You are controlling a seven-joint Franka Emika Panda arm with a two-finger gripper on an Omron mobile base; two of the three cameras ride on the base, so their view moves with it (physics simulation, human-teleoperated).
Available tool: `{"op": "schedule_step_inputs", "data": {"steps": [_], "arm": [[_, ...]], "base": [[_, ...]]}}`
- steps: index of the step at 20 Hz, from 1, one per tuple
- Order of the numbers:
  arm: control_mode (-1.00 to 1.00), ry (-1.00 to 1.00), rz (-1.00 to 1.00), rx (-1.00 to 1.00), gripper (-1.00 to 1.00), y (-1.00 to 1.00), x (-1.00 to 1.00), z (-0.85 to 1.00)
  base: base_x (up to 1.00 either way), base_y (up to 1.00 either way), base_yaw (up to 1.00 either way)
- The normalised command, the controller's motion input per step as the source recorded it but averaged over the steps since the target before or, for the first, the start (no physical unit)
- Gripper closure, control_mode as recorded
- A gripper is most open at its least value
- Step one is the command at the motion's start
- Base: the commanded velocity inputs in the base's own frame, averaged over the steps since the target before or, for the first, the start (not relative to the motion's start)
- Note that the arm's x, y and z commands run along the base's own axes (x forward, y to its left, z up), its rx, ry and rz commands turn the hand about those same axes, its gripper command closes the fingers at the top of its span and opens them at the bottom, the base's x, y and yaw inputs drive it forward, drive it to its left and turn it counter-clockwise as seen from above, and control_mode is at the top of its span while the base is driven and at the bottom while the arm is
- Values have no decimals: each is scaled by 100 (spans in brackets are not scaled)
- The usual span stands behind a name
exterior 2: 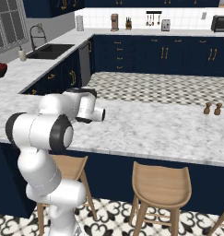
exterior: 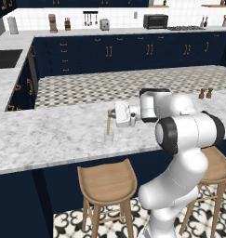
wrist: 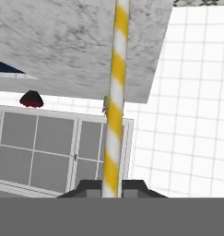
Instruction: Take a straw from the drawer in front and place it inside the glass cup on the dining counter.
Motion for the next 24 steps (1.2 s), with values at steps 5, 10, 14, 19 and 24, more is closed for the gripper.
{"op": "schedule_step_inputs", "data": {"steps": [5,10,14,19,24], "arm": [[-100,0,2,2,100,-14,24,-1],[-100,0,1,0,100,0,16,0],[-100,0,3,0,100,-4,12,0],[-100,-4,4,1,100,-14,0,0],[-100,-3,5,0,100,-9,-1,0]], "base": [[0,0,0],[0,0,0],[0,0,0],[0,0,0],[0,0,0]]}}
